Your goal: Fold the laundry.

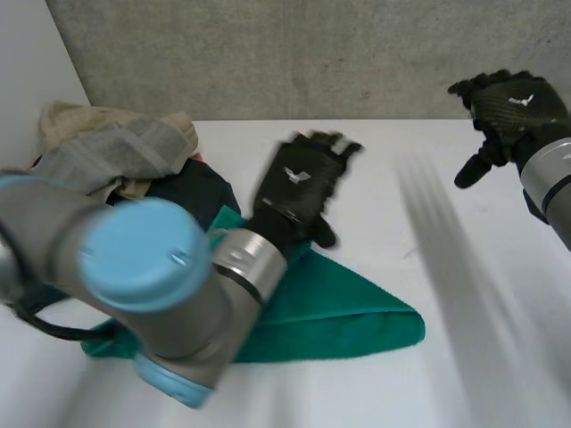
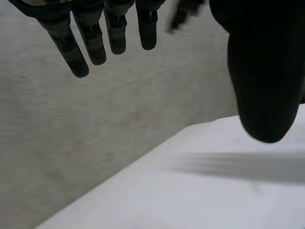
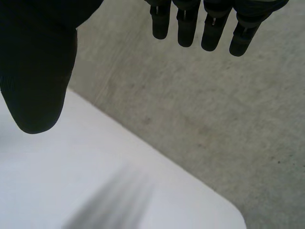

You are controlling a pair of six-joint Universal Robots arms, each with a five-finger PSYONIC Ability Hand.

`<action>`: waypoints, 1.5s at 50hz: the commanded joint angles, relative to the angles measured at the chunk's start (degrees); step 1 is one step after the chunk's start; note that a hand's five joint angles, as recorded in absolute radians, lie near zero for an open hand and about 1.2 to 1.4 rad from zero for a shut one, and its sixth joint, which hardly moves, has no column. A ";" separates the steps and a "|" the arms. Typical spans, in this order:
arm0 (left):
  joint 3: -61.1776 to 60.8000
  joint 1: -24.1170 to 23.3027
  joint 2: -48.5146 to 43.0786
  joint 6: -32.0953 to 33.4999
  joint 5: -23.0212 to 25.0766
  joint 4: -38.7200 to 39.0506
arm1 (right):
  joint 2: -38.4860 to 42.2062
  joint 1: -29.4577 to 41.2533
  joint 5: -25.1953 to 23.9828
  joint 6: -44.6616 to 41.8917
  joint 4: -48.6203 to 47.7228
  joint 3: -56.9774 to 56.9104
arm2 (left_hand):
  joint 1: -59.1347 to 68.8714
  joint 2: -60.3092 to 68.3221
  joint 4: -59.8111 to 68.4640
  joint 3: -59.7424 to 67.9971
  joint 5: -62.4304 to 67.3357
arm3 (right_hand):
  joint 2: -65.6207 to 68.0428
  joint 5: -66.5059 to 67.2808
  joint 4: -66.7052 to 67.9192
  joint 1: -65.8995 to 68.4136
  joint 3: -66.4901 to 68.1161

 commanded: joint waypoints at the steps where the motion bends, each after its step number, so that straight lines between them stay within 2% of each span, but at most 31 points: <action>1: -5.54 7.85 11.05 4.55 0.30 -6.10 | 2.37 3.05 -1.83 -5.29 7.33 -0.13 | -0.33 -0.55 -0.45 -0.76 -0.12 | -2.63 -2.94 -2.25 -3.57 -2.41; 6: -9.32 10.58 12.73 9.65 0.29 -11.99 | 3.33 9.02 -6.57 -6.27 9.10 1.88 | -0.49 -0.71 -0.61 -0.93 -0.29 | -2.63 -2.94 -2.25 -3.57 -2.41; 10: -12.66 12.34 12.20 13.96 0.47 -14.72 | 4.21 12.71 -7.81 -7.32 8.14 5.04 | -0.83 -1.05 -0.95 -1.27 -0.63 | -2.63 -2.94 -2.25 -3.57 -2.41; 15: -13.37 13.13 8.00 17.65 0.56 -14.29 | 5.97 16.33 -7.20 -8.72 2.25 8.82 | -1.34 -1.56 -1.45 -1.77 -1.13 | -2.63 -2.94 -2.25 -3.57 -2.41; 25: -9.42 14.98 -2.03 18.18 2.93 -13.93 | 9.14 17.56 -5.79 -9.17 -5.67 14.02 | 0.68 0.46 0.56 0.24 0.88 | -2.63 -2.94 -2.25 -3.57 -2.41; 29: -6.26 14.98 -5.72 18.18 3.37 -13.93 | 9.14 16.95 -4.12 -9.17 -5.75 14.54 | 11.09 10.87 10.97 10.65 11.29 | -2.63 -2.94 -2.25 -3.57 -2.41; 32: -3.27 14.89 -8.01 18.18 3.37 -14.02 | 9.14 16.60 -3.16 -9.17 -5.67 14.72 | 40.11 39.89 39.99 39.67 40.31 | -1.20 -1.52 -0.83 -2.15 -0.99; 34: -1.25 14.37 -8.89 18.18 3.11 -14.02 | 8.87 16.59 -2.37 -9.08 -5.67 14.81 | 66.30 66.08 66.18 65.86 66.50 | 1.48 1.16 1.86 0.53 1.70; 35: -0.63 14.01 -9.07 18.18 3.11 -13.93 | 8.61 16.59 -2.10 -9.08 -5.67 14.81 | 66.43 66.21 66.31 66.00 66.63 | 1.50 1.18 1.87 0.55 1.71; 37: 0.51 13.49 -9.16 18.01 3.28 -13.67 | 8.26 15.72 -0.88 -8.82 -5.58 14.11 | 66.43 66.21 66.31 66.00 66.64 | 1.66 1.34 2.04 0.71 1.88; 44: 5.96 2.25 -8.19 16.52 3.37 -4.37 | 4.48 5.97 2.47 -8.82 -4.96 11.12 | 66.43 66.21 66.31 66.00 66.64 | 1.66 1.35 2.04 0.72 1.88; 49: 7.46 -5.48 -8.71 11.61 3.63 2.14 | 3.16 -0.27 2.65 -8.81 -4.53 8.14 | 66.43 66.21 66.31 66.00 66.64 | 1.66 1.35 2.04 0.72 1.88; 53: 8.60 -9.18 -11.60 7.39 4.86 2.68 | 2.81 -3.08 2.30 -8.73 -2.95 7.16 | 66.43 66.21 66.31 66.00 66.64 | 1.66 1.35 2.04 0.72 1.88; 56: 8.69 -9.81 -13.02 6.23 4.87 2.59 | 2.81 -3.53 2.03 -8.64 -1.80 7.34 | 66.43 66.21 66.31 66.00 66.64 | 1.66 1.35 2.04 0.72 1.88; 57: 8.43 -9.81 -12.85 6.32 4.69 2.59 | 2.81 -3.53 2.03 -8.55 -1.63 7.42 | 61.29 61.07 61.17 60.86 61.50 | 1.50 1.18 1.87 0.55 1.71; 59: 8.08 -9.81 -12.15 6.41 4.43 2.50 | 2.89 -3.44 1.94 -8.64 -1.36 7.69 | 42.33 42.11 42.21 41.90 42.53 | 0.99 0.68 1.37 0.05 1.21; 60: 7.90 -9.55 -11.62 6.58 4.17 2.24 | 2.90 -3.44 1.86 -8.55 -1.27 7.86 | 25.41 25.19 25.29 24.98 25.62 | 0.82 0.51 1.20 -0.12 1.04; 62: 7.64 -9.28 -10.75 7.11 3.90 1.37 | 2.90 -3.44 1.68 -8.55 -1.27 8.13 | 17.71 17.49 17.59 17.28 17.92 | 0.65 0.34 1.03 -0.29 0.87; 63: 7.38 -8.93 -10.22 7.37 3.64 0.67 | 2.98 -3.44 1.59 -8.55 -1.27 8.13 | 16.34 16.12 16.22 15.91 16.54 | 0.49 0.17 0.86 -0.46 0.70; 69: 3.34 -0.15 -3.54 13.78 -0.93 -9.87 | 3.25 -1.25 -2.44 -8.90 0.39 8.92 | 9.94 9.72 9.82 9.51 10.15 | -1.53 -1.85 -1.16 -2.48 -1.32; 75: 0.00 3.10 -2.83 20.54 -7.42 -18.31 | 4.91 0.60 -7.28 -8.64 3.65 9.27 | 6.92 6.70 6.80 6.49 7.13 | -1.53 -1.85 -1.16 -2.48 -1.32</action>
